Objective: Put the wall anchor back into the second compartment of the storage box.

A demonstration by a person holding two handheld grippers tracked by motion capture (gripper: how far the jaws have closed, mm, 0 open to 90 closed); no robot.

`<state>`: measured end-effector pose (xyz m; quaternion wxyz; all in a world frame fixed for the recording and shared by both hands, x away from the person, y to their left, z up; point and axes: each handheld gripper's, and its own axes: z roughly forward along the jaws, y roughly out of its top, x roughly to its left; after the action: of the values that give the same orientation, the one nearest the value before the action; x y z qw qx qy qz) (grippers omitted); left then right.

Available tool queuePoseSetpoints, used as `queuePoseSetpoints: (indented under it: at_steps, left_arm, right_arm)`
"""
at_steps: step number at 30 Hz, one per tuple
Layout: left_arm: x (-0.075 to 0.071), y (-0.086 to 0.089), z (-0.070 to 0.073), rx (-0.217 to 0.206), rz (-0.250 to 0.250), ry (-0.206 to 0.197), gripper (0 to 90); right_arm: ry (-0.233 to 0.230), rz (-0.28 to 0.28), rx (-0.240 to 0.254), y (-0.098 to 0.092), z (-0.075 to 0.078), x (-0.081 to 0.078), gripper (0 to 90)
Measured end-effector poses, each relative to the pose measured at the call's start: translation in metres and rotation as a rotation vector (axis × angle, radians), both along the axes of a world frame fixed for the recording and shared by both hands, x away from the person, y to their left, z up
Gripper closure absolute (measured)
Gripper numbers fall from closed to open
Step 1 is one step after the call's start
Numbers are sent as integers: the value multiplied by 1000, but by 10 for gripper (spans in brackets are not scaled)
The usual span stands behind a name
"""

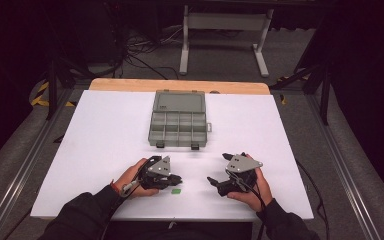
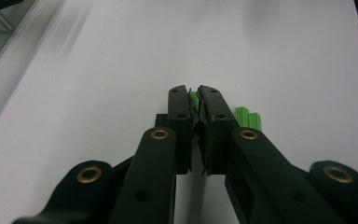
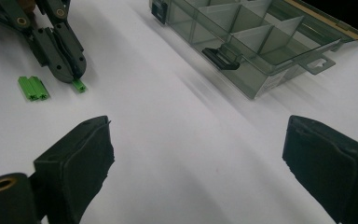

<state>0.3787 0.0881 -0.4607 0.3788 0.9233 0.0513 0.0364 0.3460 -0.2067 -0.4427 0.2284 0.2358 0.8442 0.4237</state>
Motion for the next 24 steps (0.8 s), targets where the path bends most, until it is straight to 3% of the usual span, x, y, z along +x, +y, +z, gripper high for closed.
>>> queuePoseSetpoints:
  at_steps: [9, 24]
  left_arm:
    - [3, 6, 4, -25, 35, -19, 846]
    - [14, 24, 21, -79, 124, -86, 847]
  right_arm:
    - [-3, 0, 2, 0, 1, -1, 86]
    - [-20, 1, 10, 0, 3, -2, 89]
